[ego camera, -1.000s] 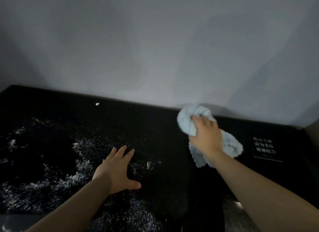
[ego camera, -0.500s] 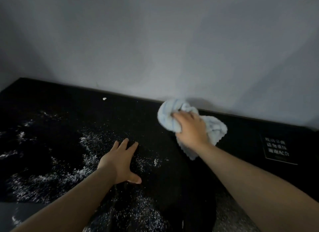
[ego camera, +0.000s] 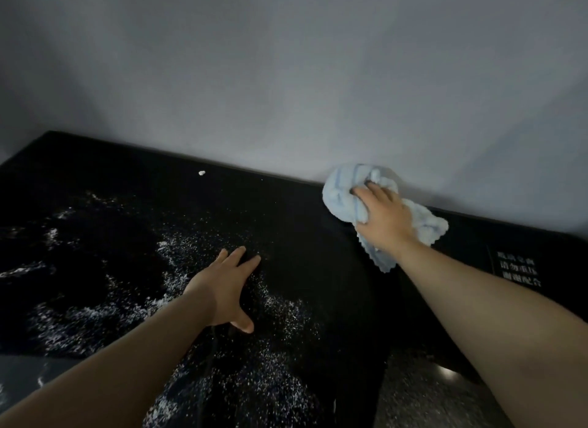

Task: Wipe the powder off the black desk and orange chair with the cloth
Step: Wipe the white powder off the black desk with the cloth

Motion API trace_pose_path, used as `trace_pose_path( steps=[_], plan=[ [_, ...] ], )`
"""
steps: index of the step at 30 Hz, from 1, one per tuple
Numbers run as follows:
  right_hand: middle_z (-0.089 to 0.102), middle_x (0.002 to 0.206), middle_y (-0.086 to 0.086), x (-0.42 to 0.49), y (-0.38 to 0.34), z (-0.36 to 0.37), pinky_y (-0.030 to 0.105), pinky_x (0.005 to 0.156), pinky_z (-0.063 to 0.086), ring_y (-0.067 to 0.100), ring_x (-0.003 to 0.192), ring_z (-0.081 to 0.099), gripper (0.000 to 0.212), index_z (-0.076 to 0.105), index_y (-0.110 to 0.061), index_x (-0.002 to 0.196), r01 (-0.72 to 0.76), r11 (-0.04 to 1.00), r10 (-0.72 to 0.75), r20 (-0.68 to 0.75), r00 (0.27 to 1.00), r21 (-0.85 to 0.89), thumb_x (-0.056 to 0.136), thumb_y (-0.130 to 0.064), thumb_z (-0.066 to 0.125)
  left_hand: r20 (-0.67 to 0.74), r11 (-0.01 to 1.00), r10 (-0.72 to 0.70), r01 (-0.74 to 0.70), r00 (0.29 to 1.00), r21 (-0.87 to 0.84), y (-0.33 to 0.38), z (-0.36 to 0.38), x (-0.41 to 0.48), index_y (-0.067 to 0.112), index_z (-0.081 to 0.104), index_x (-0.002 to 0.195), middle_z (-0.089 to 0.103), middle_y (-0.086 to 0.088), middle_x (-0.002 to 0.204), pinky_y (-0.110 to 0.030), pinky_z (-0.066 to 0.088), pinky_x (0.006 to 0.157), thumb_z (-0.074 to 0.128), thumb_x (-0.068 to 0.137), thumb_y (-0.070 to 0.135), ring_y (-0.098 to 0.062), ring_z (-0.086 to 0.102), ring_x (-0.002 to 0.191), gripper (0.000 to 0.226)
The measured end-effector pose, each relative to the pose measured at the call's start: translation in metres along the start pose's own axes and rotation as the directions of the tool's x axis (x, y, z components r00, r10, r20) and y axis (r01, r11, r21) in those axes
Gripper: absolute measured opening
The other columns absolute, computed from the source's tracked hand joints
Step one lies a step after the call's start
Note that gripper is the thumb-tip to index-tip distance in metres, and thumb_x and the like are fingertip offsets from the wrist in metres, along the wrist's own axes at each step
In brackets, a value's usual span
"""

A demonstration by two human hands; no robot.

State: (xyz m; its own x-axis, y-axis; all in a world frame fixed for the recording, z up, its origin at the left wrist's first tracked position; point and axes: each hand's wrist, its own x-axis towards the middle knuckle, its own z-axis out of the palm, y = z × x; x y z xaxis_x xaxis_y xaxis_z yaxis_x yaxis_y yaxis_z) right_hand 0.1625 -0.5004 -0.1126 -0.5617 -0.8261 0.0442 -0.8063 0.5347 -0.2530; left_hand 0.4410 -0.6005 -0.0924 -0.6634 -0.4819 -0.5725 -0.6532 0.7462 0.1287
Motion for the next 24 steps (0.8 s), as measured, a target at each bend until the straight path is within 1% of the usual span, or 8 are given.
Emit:
trace_pose_path(
  steps=[2, 7, 9, 12, 13, 15, 18, 24],
  plan=[
    [0.051, 0.13, -0.001, -0.019, -0.017, 0.014, 0.044, 0.09, 0.041, 0.029, 0.12, 0.043, 0.042, 0.051, -0.028, 0.125, 0.037, 0.998, -0.035, -0.046, 0.998, 0.042, 0.084, -0.021, 0.054, -0.006, 1.0, 0.001, -0.001, 1.0, -0.022, 0.0, 0.001, -0.001, 0.03, -0.007, 0.149, -0.015, 0.003, 0.157, -0.041, 0.027, 0.112, 0.08, 0.065, 0.046, -0.024, -0.011, 0.145, 0.122],
    [0.066, 0.105, -0.014, -0.114, -0.06, 0.018, 0.041, 0.082, 0.044, 0.014, 0.102, 0.055, 0.023, 0.064, -0.032, 0.103, 0.387, 0.884, -0.372, -0.107, 0.922, 0.262, 0.089, -0.029, 0.046, -0.026, 0.994, 0.009, -0.012, 1.0, -0.108, 0.0, 0.003, -0.003, 0.025, 0.0, 0.15, -0.009, -0.002, 0.158, -0.043, 0.015, 0.115, 0.084, 0.063, 0.036, -0.029, -0.01, 0.144, 0.121],
    [0.065, 0.102, -0.02, -0.145, -0.071, 0.015, 0.031, 0.089, 0.04, -0.001, 0.104, 0.051, 0.02, 0.063, -0.035, 0.102, 0.409, 0.823, -0.437, -0.021, 0.899, 0.395, 0.089, -0.033, 0.048, -0.041, 0.992, 0.031, -0.036, 0.999, -0.121, -0.001, 0.005, -0.006, 0.023, 0.003, 0.151, -0.007, -0.001, 0.159, -0.043, 0.014, 0.116, 0.082, 0.066, 0.035, -0.03, -0.009, 0.144, 0.116],
    [0.061, 0.083, -0.013, -0.139, -0.069, -0.005, 0.007, 0.082, 0.039, -0.008, 0.094, 0.057, 0.03, 0.068, -0.019, 0.1, 0.31, 0.703, -0.354, -0.063, 0.933, 0.64, 0.075, -0.004, 0.064, -0.037, 0.99, 0.074, -0.078, 0.997, -0.121, -0.003, 0.011, -0.014, 0.026, 0.007, 0.151, -0.005, 0.0, 0.159, -0.044, 0.012, 0.117, 0.075, 0.075, 0.037, -0.029, -0.009, 0.145, 0.103],
    [0.062, 0.088, -0.009, -0.125, -0.062, -0.013, 0.006, 0.08, 0.039, 0.004, 0.096, 0.061, 0.035, 0.068, -0.017, 0.102, 0.276, 0.748, -0.258, -0.119, 0.959, 0.603, 0.071, -0.001, 0.065, -0.031, 0.989, 0.083, -0.086, 0.996, -0.121, -0.003, 0.013, -0.018, 0.027, 0.007, 0.151, -0.006, 0.001, 0.159, -0.045, 0.011, 0.117, 0.073, 0.077, 0.038, -0.028, -0.01, 0.145, 0.099],
    [0.063, 0.116, 0.006, -0.096, -0.042, -0.026, 0.025, 0.089, 0.041, 0.027, 0.11, 0.057, 0.038, 0.063, -0.015, 0.112, 0.17, 0.906, -0.121, -0.148, 0.982, 0.387, 0.075, -0.007, 0.064, -0.023, 0.988, 0.09, -0.092, 0.996, -0.128, -0.002, 0.018, -0.025, 0.028, 0.007, 0.15, -0.007, 0.003, 0.158, -0.048, 0.011, 0.118, 0.068, 0.082, 0.039, -0.025, -0.011, 0.145, 0.092],
    [0.033, 0.148, 0.0, -0.095, -0.028, -0.016, 0.037, 0.097, 0.037, 0.028, 0.129, 0.035, 0.046, 0.045, -0.027, 0.133, -0.016, 1.0, 0.018, 0.052, 0.998, -0.023, 0.088, -0.025, 0.052, -0.014, 0.99, 0.084, -0.085, 0.996, -0.11, 0.003, 0.025, -0.034, 0.029, 0.007, 0.15, -0.007, 0.005, 0.158, -0.05, 0.01, 0.117, 0.06, 0.088, 0.041, -0.024, -0.011, 0.145, 0.083],
    [0.063, 0.106, -0.017, -0.199, -0.081, 0.004, 0.027, 0.068, 0.052, 0.01, 0.098, 0.06, 0.024, 0.062, -0.038, 0.097, 0.329, 0.939, -0.327, -0.041, 0.944, 0.103, 0.08, -0.036, 0.045, -0.034, 0.993, 0.04, -0.044, 0.999, -0.11, 0.011, 0.045, -0.044, 0.028, 0.006, 0.15, -0.009, 0.006, 0.158, -0.053, 0.003, 0.116, 0.037, 0.098, 0.03, -0.022, -0.013, 0.145, 0.061]
  ],
)
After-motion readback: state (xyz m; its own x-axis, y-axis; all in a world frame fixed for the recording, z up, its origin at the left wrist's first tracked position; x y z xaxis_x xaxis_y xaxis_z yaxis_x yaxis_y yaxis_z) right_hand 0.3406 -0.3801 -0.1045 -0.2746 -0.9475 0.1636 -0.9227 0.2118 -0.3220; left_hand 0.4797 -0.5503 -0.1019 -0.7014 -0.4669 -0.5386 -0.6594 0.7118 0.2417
